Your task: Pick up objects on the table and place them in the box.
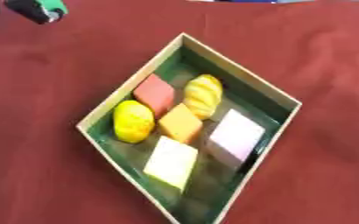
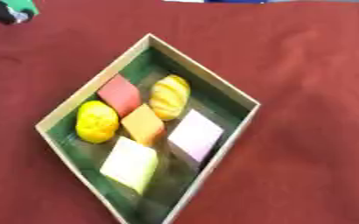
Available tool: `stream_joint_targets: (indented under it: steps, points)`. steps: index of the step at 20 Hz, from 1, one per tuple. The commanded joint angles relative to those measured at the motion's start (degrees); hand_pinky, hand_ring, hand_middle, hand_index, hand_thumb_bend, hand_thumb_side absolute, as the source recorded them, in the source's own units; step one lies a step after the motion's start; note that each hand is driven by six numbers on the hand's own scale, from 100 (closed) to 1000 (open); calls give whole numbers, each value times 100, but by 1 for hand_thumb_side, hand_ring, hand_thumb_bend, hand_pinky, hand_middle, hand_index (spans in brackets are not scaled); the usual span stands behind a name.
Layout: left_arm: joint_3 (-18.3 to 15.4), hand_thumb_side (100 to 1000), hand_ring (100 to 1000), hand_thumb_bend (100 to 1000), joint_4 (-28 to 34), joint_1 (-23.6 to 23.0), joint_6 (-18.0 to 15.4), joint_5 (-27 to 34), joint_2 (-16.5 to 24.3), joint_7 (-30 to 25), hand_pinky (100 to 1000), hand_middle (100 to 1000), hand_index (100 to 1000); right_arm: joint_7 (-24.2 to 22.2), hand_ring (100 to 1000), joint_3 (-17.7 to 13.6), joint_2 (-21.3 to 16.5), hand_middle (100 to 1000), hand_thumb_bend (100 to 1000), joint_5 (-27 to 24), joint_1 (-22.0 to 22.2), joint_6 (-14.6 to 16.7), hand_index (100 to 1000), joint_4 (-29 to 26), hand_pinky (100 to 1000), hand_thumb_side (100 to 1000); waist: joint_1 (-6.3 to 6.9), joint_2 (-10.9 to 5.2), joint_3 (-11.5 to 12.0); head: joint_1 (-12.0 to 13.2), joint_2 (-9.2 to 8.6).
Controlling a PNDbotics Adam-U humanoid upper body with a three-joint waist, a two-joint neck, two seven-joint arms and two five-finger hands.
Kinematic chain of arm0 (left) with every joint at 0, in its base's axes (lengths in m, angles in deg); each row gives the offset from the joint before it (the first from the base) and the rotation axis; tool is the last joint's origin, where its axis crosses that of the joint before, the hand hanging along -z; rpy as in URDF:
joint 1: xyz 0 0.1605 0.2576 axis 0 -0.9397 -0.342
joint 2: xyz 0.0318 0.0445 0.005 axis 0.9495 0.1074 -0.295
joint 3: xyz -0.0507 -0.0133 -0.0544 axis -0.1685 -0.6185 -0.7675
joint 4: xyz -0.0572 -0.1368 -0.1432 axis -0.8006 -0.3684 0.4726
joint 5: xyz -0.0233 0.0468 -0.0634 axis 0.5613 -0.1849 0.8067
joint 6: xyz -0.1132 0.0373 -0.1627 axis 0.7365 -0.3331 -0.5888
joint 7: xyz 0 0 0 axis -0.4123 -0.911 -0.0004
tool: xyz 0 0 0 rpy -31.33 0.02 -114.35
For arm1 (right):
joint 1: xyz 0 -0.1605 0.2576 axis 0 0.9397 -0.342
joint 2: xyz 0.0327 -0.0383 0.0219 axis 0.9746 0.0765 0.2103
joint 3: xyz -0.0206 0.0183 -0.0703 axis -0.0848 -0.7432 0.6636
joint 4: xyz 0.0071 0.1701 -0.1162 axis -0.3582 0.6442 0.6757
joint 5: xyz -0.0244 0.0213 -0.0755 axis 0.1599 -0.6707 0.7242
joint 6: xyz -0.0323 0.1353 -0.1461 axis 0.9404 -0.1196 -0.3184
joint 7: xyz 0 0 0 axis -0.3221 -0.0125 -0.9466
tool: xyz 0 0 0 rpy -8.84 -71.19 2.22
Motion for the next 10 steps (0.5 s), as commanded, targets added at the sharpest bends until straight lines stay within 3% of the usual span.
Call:
stream_joint_targets:
  steps: [1, 4, 6, 10]
  points:
    - [495, 100, 653, 217, 856, -47, -169, 519, 194, -216, 756, 631, 783, 8, 829, -80, -170, 679, 100, -13, -1, -4, 790, -85, 807, 674, 33, -242, 20, -149, 154]
    - [1142, 100, 658, 245, 1866, -271, -165, 911, 275, -429, 753, 635, 784, -41, 830, -52, -236, 681, 100, -30, -32, -8, 791, -85, 808, 667, 63, -365, 48, -251, 290]
    - [1317, 100, 653, 276, 2275, -353, -4, 1059, 324, -504, 748, 630, 780, -64, 831, -46, -253, 682, 100, -45, -47, -14, 791, -85, 808, 657, 71, -395, 49, -269, 317]
    - [2059, 100, 632, 284, 3577, -508, 151, 1457, 129, -619, 737, 607, 766, -178, 832, 39, -344, 684, 100, -107, -163, -10, 792, -85, 810, 646, 120, -599, 33, -371, 474]
